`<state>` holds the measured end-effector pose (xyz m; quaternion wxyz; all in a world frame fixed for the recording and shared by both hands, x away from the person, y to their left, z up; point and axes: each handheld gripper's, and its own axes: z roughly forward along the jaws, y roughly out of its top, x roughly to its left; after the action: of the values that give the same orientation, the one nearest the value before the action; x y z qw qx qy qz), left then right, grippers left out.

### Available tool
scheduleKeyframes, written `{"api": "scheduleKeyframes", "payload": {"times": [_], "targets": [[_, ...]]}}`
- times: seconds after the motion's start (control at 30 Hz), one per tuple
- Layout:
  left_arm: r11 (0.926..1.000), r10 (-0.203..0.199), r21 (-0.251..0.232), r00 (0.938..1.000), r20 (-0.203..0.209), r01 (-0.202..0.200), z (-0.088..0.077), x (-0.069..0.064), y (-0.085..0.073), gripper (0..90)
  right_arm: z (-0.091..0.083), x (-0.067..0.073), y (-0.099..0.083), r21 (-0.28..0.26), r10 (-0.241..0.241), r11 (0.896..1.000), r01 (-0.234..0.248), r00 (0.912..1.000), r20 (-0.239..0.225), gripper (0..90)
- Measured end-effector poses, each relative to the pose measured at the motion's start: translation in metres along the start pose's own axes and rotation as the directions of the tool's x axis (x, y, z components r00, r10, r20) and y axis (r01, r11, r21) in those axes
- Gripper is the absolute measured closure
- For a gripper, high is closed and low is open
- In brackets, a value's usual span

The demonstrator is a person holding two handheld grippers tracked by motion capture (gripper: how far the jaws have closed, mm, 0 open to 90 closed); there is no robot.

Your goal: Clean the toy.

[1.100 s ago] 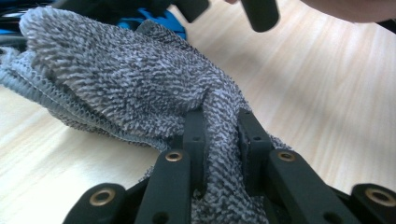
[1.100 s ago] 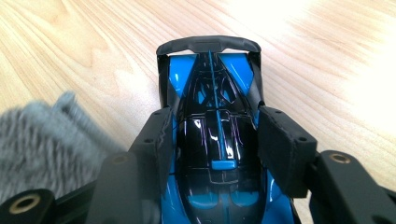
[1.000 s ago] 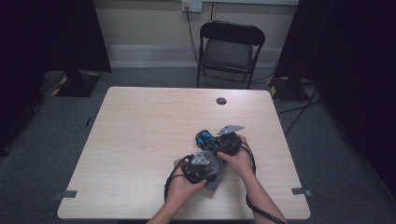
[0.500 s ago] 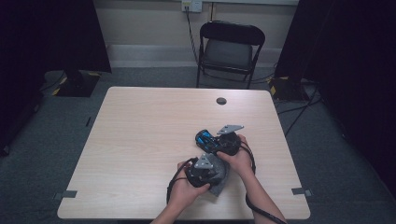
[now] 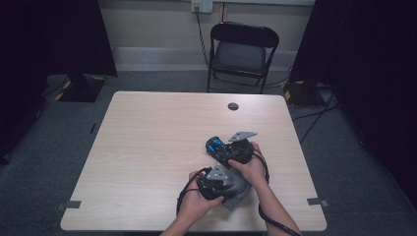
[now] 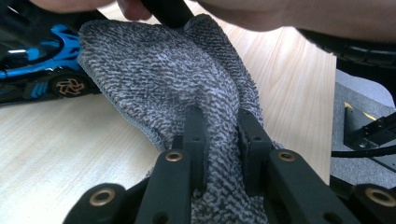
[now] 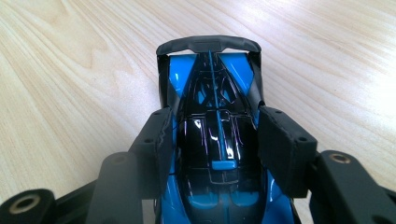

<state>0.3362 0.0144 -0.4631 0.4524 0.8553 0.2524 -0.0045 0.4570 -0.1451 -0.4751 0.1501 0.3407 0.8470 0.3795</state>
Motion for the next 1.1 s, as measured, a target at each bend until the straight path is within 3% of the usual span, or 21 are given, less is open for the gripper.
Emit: {"api": "scheduleKeyframes", "payload": {"times": [0.1, 0.2, 0.73, 1.1], "targets": [[0.9999, 0.009, 0.007, 0.9999, 0.005, -0.009, -0.005, -0.001, 0.001, 76.7, 0.000, 0.000, 0.000, 0.001, 0.000, 1.000, 0.000, 1.0000, 0.000, 46.4], [0.9998, 0.009, 0.016, 0.9998, -0.018, -0.009, -0.012, 0.002, 0.001, 76.7, 0.000, 0.000, 0.000, 0.003, 0.001, 1.000, -0.001, 1.0000, -0.001, 46.4], [0.9996, -0.027, 0.006, 0.9907, -0.134, 0.028, -0.062, 0.036, 0.001, 76.6, 0.000, 0.000, 0.000, 0.003, 0.002, 1.000, -0.002, 1.0000, -0.002, 46.5], [0.9958, -0.085, -0.051, 0.9733, -0.213, 0.075, -0.091, 0.060, 0.000, 76.6, 0.000, -0.001, 0.000, -0.001, -0.001, 1.000, 0.001, 1.0000, -0.003, 46.5]]}}
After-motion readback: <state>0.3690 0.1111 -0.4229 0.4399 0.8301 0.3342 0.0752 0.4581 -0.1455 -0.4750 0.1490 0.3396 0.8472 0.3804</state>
